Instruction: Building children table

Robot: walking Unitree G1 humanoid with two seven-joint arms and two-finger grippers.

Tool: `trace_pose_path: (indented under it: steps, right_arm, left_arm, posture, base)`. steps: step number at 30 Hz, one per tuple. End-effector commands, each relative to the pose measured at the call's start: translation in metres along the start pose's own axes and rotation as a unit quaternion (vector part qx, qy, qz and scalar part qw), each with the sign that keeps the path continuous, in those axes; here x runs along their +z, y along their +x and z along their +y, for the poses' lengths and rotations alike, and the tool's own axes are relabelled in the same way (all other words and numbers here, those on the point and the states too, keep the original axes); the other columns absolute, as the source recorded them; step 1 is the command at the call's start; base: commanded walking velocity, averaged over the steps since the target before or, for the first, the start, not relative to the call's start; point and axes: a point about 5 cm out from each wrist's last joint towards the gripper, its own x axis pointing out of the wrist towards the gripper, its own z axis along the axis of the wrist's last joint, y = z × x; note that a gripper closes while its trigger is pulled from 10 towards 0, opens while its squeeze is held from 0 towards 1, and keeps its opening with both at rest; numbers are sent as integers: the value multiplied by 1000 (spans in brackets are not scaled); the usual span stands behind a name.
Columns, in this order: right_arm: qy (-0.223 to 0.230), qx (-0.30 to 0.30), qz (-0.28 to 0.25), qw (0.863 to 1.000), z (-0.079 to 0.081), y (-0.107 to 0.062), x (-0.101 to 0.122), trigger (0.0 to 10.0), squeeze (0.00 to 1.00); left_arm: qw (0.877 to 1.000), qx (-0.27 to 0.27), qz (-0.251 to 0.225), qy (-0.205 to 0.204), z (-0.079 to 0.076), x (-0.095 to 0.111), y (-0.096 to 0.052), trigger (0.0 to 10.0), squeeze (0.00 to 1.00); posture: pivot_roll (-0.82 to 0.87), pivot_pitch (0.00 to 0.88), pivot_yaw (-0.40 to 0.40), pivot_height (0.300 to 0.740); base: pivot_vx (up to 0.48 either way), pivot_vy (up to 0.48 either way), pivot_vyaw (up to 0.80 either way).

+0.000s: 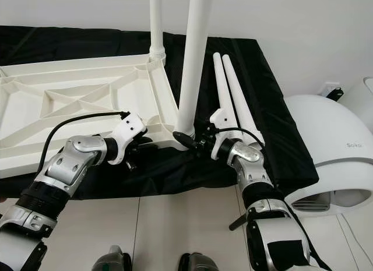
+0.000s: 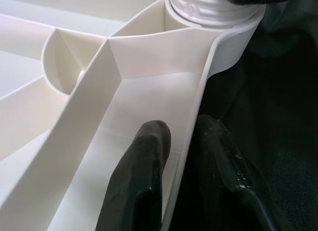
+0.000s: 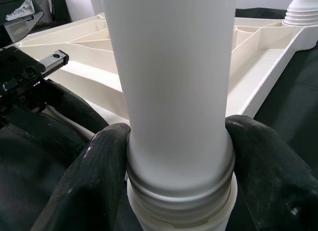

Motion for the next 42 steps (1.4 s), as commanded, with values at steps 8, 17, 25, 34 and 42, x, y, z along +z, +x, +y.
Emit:
trace_pose_path:
  steps: [8,17,25,34,42]
  right_arm:
    - [21,-70,-33,997,9,0,-5,0,0]
    - [17,-133,-45,990,20,6,-3,0,0]
    - [22,-224,-50,973,43,16,1,0,0]
    - [44,-310,-36,949,59,24,-2,0,0]
    - [41,-330,-21,943,86,37,-3,0,0]
  left_arm:
    - [1000,-17,1,-8,-3,-2,-1,10000,0]
    - [1000,-17,1,-7,-2,-2,0,10000,0]
    - [1000,-19,2,-7,-2,-2,0,10000,0]
    - [1000,-22,3,-7,-3,-2,0,10000,0]
    - [1000,-21,4,-7,-2,-1,0,10000,0]
  posture:
    - [26,77,-39,740]
    - [25,78,-37,740]
    - [24,84,-36,740]
    - [26,89,-31,740]
    - [31,91,-34,740]
  base:
    - [0,0,0]
    - [0,0,0]
    - [0,0,0]
    - [0,0,0]
    - [0,0,0]
